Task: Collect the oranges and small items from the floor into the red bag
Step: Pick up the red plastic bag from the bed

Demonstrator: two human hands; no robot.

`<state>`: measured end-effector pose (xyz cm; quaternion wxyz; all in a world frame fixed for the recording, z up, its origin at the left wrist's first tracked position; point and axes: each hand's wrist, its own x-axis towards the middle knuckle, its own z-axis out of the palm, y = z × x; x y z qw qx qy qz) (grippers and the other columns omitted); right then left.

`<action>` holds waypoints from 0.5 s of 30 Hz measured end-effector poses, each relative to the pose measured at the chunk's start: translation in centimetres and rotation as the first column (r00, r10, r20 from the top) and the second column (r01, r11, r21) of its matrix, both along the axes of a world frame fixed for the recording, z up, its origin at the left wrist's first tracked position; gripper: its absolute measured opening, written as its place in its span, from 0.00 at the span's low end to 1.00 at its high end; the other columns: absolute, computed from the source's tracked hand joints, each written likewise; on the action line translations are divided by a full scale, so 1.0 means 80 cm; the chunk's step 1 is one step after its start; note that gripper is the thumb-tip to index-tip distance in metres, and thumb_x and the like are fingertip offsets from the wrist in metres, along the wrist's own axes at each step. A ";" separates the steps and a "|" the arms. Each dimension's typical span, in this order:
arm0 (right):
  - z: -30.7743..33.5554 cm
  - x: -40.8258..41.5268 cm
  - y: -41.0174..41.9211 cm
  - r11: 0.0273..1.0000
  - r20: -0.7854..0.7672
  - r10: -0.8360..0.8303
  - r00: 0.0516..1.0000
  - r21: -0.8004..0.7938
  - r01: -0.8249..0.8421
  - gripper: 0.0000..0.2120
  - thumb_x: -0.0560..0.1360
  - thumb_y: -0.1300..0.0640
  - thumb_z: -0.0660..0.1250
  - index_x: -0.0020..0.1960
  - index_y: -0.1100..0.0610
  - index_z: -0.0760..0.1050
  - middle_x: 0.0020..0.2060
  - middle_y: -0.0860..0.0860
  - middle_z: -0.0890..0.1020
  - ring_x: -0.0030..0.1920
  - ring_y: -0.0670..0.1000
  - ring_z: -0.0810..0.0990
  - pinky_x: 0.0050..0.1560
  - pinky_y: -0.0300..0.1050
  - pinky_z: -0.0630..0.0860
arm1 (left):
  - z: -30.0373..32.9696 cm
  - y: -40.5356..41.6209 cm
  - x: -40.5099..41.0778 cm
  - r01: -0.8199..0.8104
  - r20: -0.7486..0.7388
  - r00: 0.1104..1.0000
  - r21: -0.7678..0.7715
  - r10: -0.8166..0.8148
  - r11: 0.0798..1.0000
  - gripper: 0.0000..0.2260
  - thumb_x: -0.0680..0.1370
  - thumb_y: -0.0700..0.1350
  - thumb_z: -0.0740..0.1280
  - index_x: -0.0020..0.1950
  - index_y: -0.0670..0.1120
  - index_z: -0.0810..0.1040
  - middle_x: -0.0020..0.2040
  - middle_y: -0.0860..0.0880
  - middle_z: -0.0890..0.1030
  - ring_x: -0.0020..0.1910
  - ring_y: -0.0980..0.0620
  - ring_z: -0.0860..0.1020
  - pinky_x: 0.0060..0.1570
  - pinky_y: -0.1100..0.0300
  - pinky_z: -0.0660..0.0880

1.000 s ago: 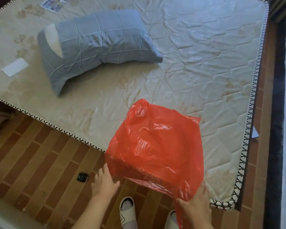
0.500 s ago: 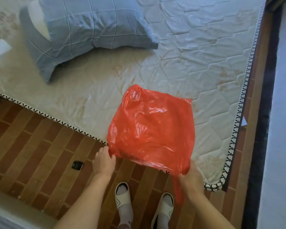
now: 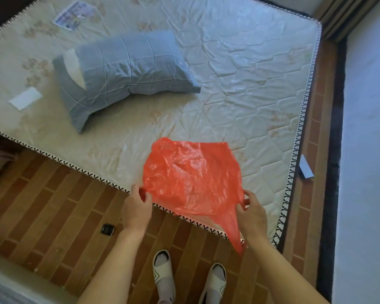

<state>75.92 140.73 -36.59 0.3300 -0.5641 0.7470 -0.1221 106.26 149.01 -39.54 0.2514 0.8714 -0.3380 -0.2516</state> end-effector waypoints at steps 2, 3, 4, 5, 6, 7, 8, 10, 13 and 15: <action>0.032 -0.007 -0.006 0.999 0.026 0.000 1.000 -0.034 0.001 0.11 0.80 0.53 0.65 0.62 0.50 0.78 0.45 0.46 0.83 0.45 0.52 0.81 0.44 0.51 0.76 | 0.043 0.001 -0.007 -0.027 0.003 1.000 -0.073 0.027 0.997 0.04 0.81 0.46 0.66 0.55 0.49 0.75 0.41 0.50 0.81 0.39 0.45 0.78 0.37 0.52 0.74; 0.049 -0.011 -0.008 0.999 0.037 0.004 0.999 -0.049 -0.003 0.10 0.81 0.52 0.65 0.60 0.51 0.79 0.43 0.46 0.82 0.44 0.52 0.81 0.43 0.50 0.74 | 0.065 0.003 -0.011 -0.044 0.003 0.999 -0.106 0.044 0.993 0.04 0.80 0.45 0.67 0.54 0.49 0.76 0.40 0.51 0.80 0.39 0.45 0.78 0.37 0.53 0.73; 0.067 -0.013 -0.010 0.998 0.050 0.014 0.999 -0.069 -0.011 0.09 0.81 0.50 0.65 0.57 0.51 0.80 0.43 0.46 0.83 0.44 0.52 0.81 0.42 0.49 0.74 | 0.088 0.006 -0.015 -0.060 0.008 0.998 -0.137 0.061 0.989 0.04 0.80 0.45 0.68 0.54 0.50 0.76 0.39 0.53 0.80 0.38 0.46 0.79 0.37 0.54 0.72; 0.084 -0.014 -0.013 0.996 0.066 0.024 0.998 -0.087 -0.018 0.09 0.80 0.49 0.66 0.55 0.51 0.81 0.42 0.46 0.83 0.43 0.51 0.81 0.43 0.49 0.75 | 0.112 0.009 -0.019 -0.072 0.009 0.997 -0.166 0.075 0.983 0.04 0.80 0.45 0.69 0.53 0.50 0.77 0.39 0.55 0.79 0.38 0.48 0.79 0.37 0.56 0.71; 0.101 -0.015 -0.015 0.995 0.089 0.028 0.996 -0.096 -0.019 0.08 0.80 0.48 0.67 0.54 0.51 0.81 0.42 0.47 0.84 0.44 0.51 0.82 0.43 0.50 0.76 | 0.135 0.014 -0.024 -0.080 0.006 0.997 -0.191 0.082 0.978 0.04 0.80 0.46 0.70 0.53 0.51 0.77 0.39 0.57 0.79 0.38 0.51 0.80 0.36 0.58 0.71; 0.116 -0.015 -0.016 0.995 0.121 0.026 0.992 -0.098 -0.014 0.07 0.78 0.49 0.69 0.53 0.51 0.81 0.42 0.47 0.84 0.44 0.51 0.82 0.44 0.50 0.77 | 0.158 0.020 -0.030 -0.080 0.003 0.997 -0.217 0.083 0.973 0.05 0.80 0.47 0.71 0.54 0.52 0.78 0.40 0.59 0.79 0.39 0.54 0.80 0.35 0.60 0.70; 0.132 -0.014 -0.017 0.996 0.155 0.030 0.987 -0.093 -0.016 0.07 0.77 0.51 0.70 0.54 0.51 0.81 0.42 0.46 0.84 0.44 0.51 0.82 0.45 0.50 0.77 | 0.179 0.027 -0.036 -0.078 0.001 0.997 -0.243 0.081 0.967 0.06 0.80 0.47 0.71 0.55 0.52 0.78 0.40 0.61 0.78 0.39 0.58 0.79 0.35 0.66 0.70; 0.162 -0.009 -0.017 0.996 0.223 0.066 0.972 -0.079 -0.050 0.11 0.74 0.56 0.72 0.57 0.50 0.80 0.42 0.45 0.83 0.44 0.50 0.82 0.47 0.51 0.79 | 0.219 0.043 -0.044 -0.073 0.008 0.997 -0.303 0.079 0.950 0.08 0.79 0.45 0.72 0.57 0.52 0.78 0.42 0.63 0.79 0.40 0.62 0.79 0.36 0.74 0.68; 0.203 0.003 -0.014 0.986 0.332 0.168 0.928 -0.067 -0.155 0.22 0.72 0.64 0.71 0.63 0.47 0.77 0.47 0.45 0.83 0.43 0.45 0.82 0.47 0.50 0.81 | 0.267 0.071 -0.049 -0.094 0.020 0.994 -0.369 0.109 0.925 0.11 0.78 0.45 0.73 0.58 0.54 0.78 0.44 0.60 0.81 0.41 0.62 0.80 0.40 0.68 0.74; 0.230 0.014 -0.012 0.971 0.380 0.238 0.894 -0.098 -0.217 0.25 0.72 0.68 0.68 0.63 0.46 0.77 0.48 0.44 0.84 0.41 0.41 0.81 0.42 0.42 0.80 | 0.294 0.092 -0.048 -0.130 -0.004 0.990 -0.406 0.141 0.905 0.12 0.78 0.44 0.73 0.58 0.56 0.78 0.45 0.58 0.82 0.43 0.60 0.81 0.44 0.57 0.80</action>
